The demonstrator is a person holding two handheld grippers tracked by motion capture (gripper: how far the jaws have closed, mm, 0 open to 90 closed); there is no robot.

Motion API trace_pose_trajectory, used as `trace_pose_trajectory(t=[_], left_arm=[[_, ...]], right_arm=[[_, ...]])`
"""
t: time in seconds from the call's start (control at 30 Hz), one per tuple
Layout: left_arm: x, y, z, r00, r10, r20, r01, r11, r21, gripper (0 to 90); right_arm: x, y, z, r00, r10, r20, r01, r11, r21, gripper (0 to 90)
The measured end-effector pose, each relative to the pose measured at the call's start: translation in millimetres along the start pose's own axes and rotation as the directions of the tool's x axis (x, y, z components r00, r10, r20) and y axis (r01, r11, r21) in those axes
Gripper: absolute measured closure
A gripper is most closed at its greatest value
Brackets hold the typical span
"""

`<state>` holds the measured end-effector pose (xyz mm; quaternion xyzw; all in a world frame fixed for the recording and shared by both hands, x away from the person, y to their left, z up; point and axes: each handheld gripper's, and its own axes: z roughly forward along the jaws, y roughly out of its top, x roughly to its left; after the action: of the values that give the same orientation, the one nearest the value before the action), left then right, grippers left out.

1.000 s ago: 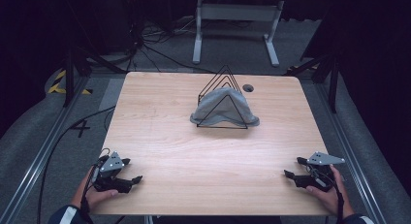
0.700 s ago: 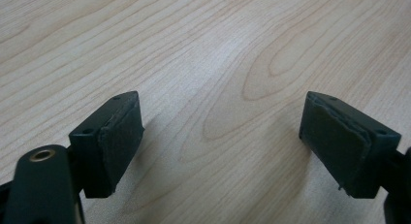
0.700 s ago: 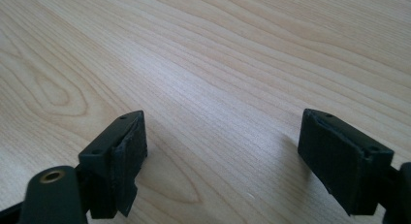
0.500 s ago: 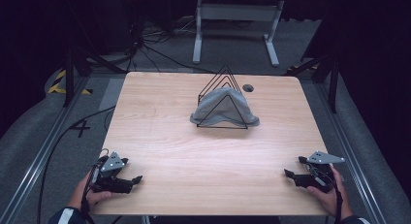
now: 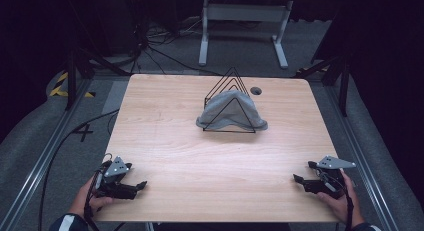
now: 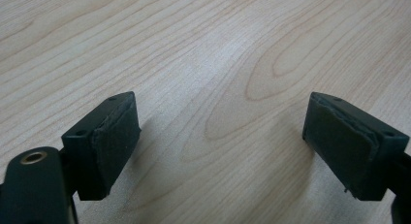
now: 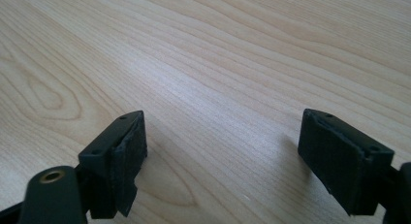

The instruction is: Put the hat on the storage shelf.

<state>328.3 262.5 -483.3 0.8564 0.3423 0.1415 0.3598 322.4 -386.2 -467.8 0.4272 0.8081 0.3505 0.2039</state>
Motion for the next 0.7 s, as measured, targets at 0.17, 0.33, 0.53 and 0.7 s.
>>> trace_pose_trajectory(t=[0.17, 0.33, 0.53, 0.7], left_arm=[[-0.1, 0.0, 0.0, 1.0000, -0.002, 0.000, 0.002, 1.0000, 0.000, 13.2], [-0.1, 0.0, 0.0, 1.0000, -0.002, 0.000, 0.002, 1.0000, 0.000, 13.2], [-0.7, 0.7, 0.4, 1.0000, -0.007, -0.002, 0.007, 1.0000, 0.005, 12.4], [-1.3, 1.2, 0.8, 0.9999, -0.009, -0.005, 0.009, 0.9999, 0.010, 11.5]], right_arm=[[0.1, 0.0, 0.0, 1.0000, 0.001, 0.000, -0.001, 1.000, 0.000, 18.0], [0.1, 0.0, 0.0, 1.0000, 0.001, 0.000, -0.001, 1.000, 0.000, 18.0], [0.1, 0.0, 0.0, 1.0000, 0.001, 0.000, -0.001, 1.000, 0.000, 18.0], [0.1, 0.0, 0.0, 1.0000, 0.001, 0.000, -0.001, 1.000, 0.000, 18.0]])
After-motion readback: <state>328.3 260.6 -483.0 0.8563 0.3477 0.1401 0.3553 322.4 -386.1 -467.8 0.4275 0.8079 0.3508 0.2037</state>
